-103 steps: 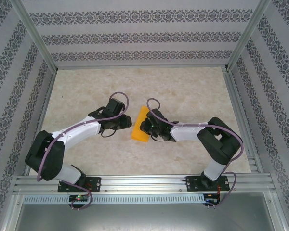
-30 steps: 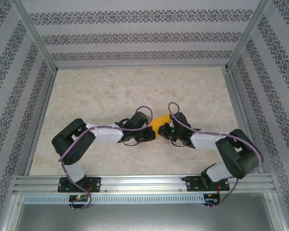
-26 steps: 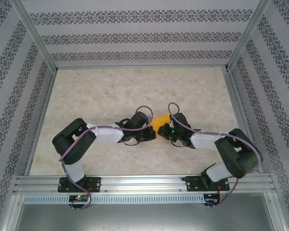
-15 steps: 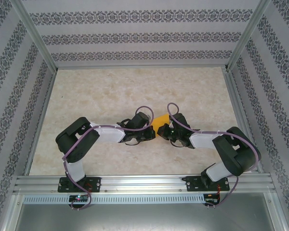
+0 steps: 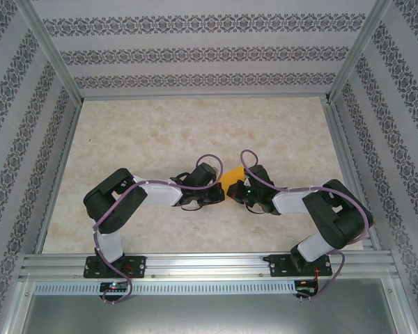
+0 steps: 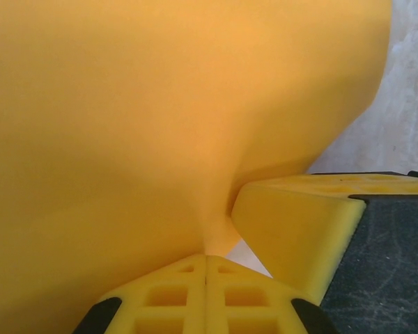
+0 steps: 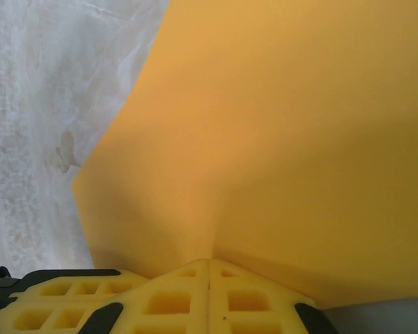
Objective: Fold a paper plane with a square sheet of paper (pick it up from the middle)
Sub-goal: First fold in half a square sheet of paper at the center of the table.
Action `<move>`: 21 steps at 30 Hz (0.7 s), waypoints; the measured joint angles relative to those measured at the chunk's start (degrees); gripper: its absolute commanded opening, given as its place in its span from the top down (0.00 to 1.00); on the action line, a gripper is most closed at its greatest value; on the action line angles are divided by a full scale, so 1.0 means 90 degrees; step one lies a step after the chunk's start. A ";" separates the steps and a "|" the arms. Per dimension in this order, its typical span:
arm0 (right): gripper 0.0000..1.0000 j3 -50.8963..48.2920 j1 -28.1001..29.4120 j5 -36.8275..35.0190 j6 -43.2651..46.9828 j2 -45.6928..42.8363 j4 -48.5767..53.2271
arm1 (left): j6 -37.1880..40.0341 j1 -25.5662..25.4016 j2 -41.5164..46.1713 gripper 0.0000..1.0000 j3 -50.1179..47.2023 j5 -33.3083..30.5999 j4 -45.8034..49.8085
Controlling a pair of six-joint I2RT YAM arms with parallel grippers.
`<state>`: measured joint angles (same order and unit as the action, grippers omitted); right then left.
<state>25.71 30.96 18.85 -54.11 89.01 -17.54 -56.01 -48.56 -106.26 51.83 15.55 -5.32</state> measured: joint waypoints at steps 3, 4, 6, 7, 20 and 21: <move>1.00 0.0000 0.0000 0.0034 0.0002 0.0005 -0.0012 | 0.0002 0.0000 -0.0019 0.97 0.0012 0.0000 -0.0002; 1.00 0.0000 0.0000 0.0044 0.0002 0.0005 -0.0012 | 0.0002 0.0000 -0.0029 0.97 0.0022 0.0000 0.0002; 1.00 0.0000 -0.0019 0.0085 0.0002 0.0005 -0.0012 | 0.0005 0.0000 -0.0044 0.97 0.0036 0.0000 0.0007; 1.00 0.0000 -0.0034 0.0114 0.0002 0.0000 -0.0012 | 0.0005 0.0000 -0.0049 0.97 0.0041 0.0000 0.0007; 1.00 0.0019 -0.0214 0.0423 0.0041 0.0148 -0.0029 | -0.0007 0.0000 -0.0075 0.99 0.0061 -0.0019 0.0036; 1.00 0.0019 -0.0253 0.0476 0.0063 0.0163 -0.0032 | -0.0015 0.0000 -0.0075 0.99 0.0061 -0.0024 0.0044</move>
<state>25.89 28.69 23.14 -53.54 90.48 -17.82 -56.14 -48.56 -106.94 52.38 15.33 -4.93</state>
